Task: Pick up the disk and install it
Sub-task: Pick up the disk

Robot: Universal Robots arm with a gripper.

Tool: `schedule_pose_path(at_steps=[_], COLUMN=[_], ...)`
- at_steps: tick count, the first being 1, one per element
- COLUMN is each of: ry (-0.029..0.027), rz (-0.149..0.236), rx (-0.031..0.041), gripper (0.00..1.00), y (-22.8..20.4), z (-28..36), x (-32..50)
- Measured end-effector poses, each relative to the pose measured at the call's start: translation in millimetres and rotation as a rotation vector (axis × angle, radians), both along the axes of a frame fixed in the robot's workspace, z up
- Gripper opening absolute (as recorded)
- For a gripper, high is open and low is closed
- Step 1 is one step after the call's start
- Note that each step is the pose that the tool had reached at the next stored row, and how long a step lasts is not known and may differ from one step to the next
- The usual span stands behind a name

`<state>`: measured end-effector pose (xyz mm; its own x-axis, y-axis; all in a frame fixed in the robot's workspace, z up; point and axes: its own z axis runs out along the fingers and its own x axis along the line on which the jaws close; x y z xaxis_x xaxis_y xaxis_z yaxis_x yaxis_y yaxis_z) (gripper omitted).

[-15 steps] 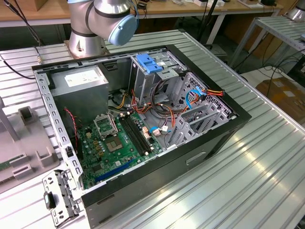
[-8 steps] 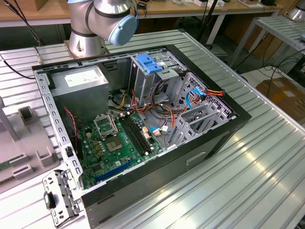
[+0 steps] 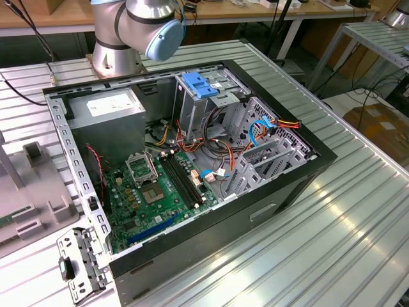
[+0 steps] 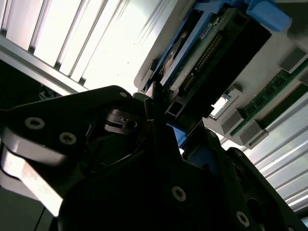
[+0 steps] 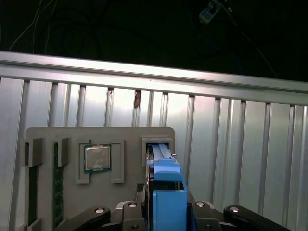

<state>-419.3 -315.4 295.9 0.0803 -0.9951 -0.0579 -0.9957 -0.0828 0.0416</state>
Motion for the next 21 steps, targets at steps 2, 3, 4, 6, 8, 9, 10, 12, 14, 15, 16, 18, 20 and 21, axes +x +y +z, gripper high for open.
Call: schedule_pose_path(at_steps=[2, 3, 4, 6, 8, 9, 10, 12, 14, 15, 16, 18, 20, 21], ry=[-0.0001, 0.0000, 0.0000, 0.0000, 0.0001, 0.0000, -0.0001, 0.0000, 0.0001, 0.0000, 0.0000, 0.0000, 0.0000, 0.0000], rz=[0.000, 0.000, 0.000, 0.000, 0.000, 0.000, 0.000, 0.000, 0.000, 0.000, 0.000, 0.000, 0.000, 0.000], rx=[0.0042, 0.0106, 0.0142, 0.0173, 0.0193, 0.0212, 0.0214, 0.0216, 0.0220, 0.0224, 0.0231, 0.0238, 0.0251, 0.0258], gripper=[0.37, 0.37, 0.37, 0.37, 0.37, 0.37, 0.37, 0.37, 0.37, 0.37, 0.37, 0.37, 0.37, 0.37], y=[0.0, 0.1, 0.1, 0.1, 0.1, 0.1, 0.1, 0.1, 0.1, 0.1, 0.1, 0.1, 0.1, 0.1], z=[0.3, 1.0, 1.5, 2.2, 3.2, 4.2, 4.8, 5.9, 7.3, 8.0, 8.9, 9.9, 11.5, 12.1], x=[0.0, 0.0, 0.0, 0.0, 0.0, 0.0, 0.0, 0.0, 0.0, 0.0, 0.0, 0.0, 0.0, 0.0])
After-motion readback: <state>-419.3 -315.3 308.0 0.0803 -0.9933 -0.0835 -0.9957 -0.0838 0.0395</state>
